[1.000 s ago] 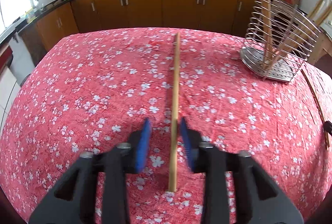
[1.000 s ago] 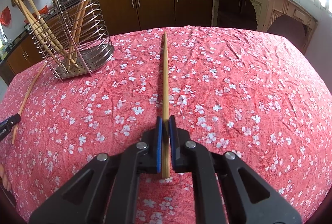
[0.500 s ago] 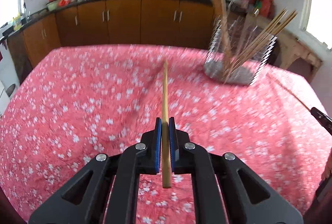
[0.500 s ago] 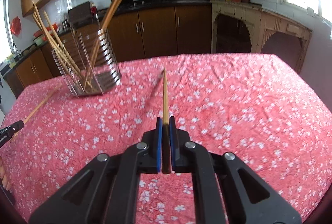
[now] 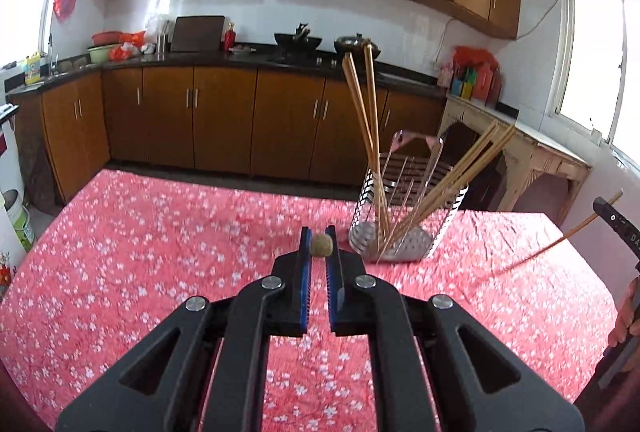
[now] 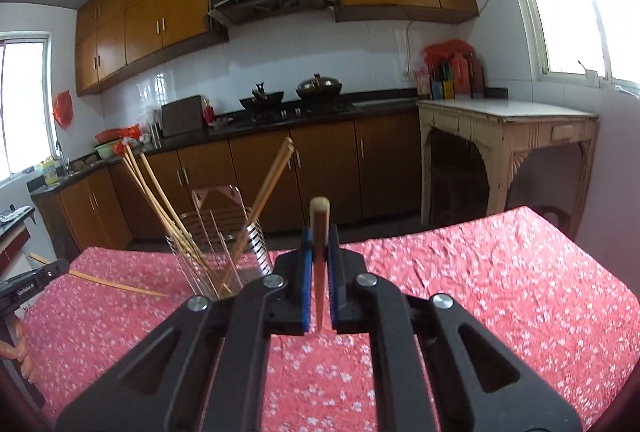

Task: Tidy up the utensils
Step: 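Lift the chopsticks with both tools and carry them above the wire holder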

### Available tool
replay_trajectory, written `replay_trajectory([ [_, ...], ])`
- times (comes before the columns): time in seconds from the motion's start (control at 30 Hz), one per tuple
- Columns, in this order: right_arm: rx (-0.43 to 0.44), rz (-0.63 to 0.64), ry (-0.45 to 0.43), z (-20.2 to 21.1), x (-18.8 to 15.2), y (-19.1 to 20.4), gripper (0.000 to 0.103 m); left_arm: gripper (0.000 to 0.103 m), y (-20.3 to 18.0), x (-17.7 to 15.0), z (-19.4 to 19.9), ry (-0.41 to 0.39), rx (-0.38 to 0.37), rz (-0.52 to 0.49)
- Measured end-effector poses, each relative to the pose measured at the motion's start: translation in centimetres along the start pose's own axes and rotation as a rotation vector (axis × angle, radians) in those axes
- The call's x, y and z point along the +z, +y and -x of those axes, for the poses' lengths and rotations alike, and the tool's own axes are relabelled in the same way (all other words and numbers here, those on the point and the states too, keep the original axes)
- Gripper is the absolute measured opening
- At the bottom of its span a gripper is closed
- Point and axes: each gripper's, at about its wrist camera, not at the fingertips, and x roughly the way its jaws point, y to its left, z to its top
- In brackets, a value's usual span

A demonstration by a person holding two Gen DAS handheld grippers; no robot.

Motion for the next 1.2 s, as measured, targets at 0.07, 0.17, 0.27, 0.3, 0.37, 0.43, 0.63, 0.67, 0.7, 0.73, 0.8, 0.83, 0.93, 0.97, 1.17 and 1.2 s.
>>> replay_trajectory([
  [0.07, 0.013, 0.007, -0.010, 0.1, 0.7, 0.3, 0.008, 0.006, 0.0, 0.4, 0.1, -0.012, 0.002, -0.002],
  [0.17, 0.019, 0.027, -0.015, 0.1, 1.3, 1.2, 0.008, 0.006, -0.2, 1.0, 0.3, -0.026, 0.008, -0.008],
  [0.27, 0.031, 0.051, -0.014, 0.0, 1.6, 2.3, 0.008, 0.006, -0.3, 1.4, 0.4, -0.031, 0.010, -0.007],
  [0.3, 0.034, 0.056, -0.014, 0.0, 1.7, 2.6, 0.008, 0.006, -0.3, 1.5, 0.4, -0.033, 0.011, -0.008],
  [0.37, 0.039, 0.064, -0.013, -0.1, 1.8, 3.2, 0.008, 0.006, -0.3, 1.7, 0.5, -0.037, 0.012, -0.010],
  [0.43, 0.045, 0.072, -0.010, -0.3, 1.8, 3.8, 0.008, 0.006, -0.1, 2.0, 0.5, -0.040, 0.010, -0.013],
  [0.63, 0.049, 0.079, -0.001, -0.9, 2.6, 4.5, 0.008, 0.006, -0.2, 3.0, 0.5, -0.046, 0.011, -0.016],
  [0.67, 0.049, 0.078, 0.000, -1.0, 2.5, 4.5, 0.008, 0.006, -0.3, 3.2, 0.5, -0.048, 0.010, -0.016],
  [0.7, 0.050, 0.078, 0.000, -1.1, 2.7, 4.5, 0.008, 0.006, -0.4, 3.3, 0.5, -0.050, 0.010, -0.018],
  [0.73, 0.050, 0.078, 0.000, -1.2, 2.7, 4.5, 0.008, 0.006, -0.5, 3.5, 0.5, -0.056, 0.011, -0.022],
  [0.8, 0.049, 0.079, 0.002, -1.5, 2.8, 4.3, 0.008, 0.006, -0.8, 3.9, 0.5, -0.061, 0.010, -0.029],
  [0.83, 0.050, 0.079, 0.003, -1.5, 2.7, 4.3, 0.008, 0.006, -0.8, 4.0, 0.5, -0.062, 0.008, -0.032],
  [0.93, 0.048, 0.082, 0.007, -1.8, 2.8, 4.3, 0.008, 0.006, -1.3, 4.1, 0.3, -0.064, 0.007, -0.040],
  [0.97, 0.049, 0.082, 0.008, -1.9, 2.8, 4.3, 0.008, 0.006, -1.4, 4.2, 0.2, -0.064, 0.007, -0.042],
  [1.17, 0.092, 0.046, 0.008, -1.8, 4.1, 4.1, 0.008, 0.006, -1.9, 5.0, 0.1, -0.059, -0.013, -0.034],
  [1.2, 0.111, 0.029, 0.000, -1.7, 5.0, 3.8, 0.008, 0.006, -1.9, 5.4, 0.2, -0.062, -0.017, -0.032],
])
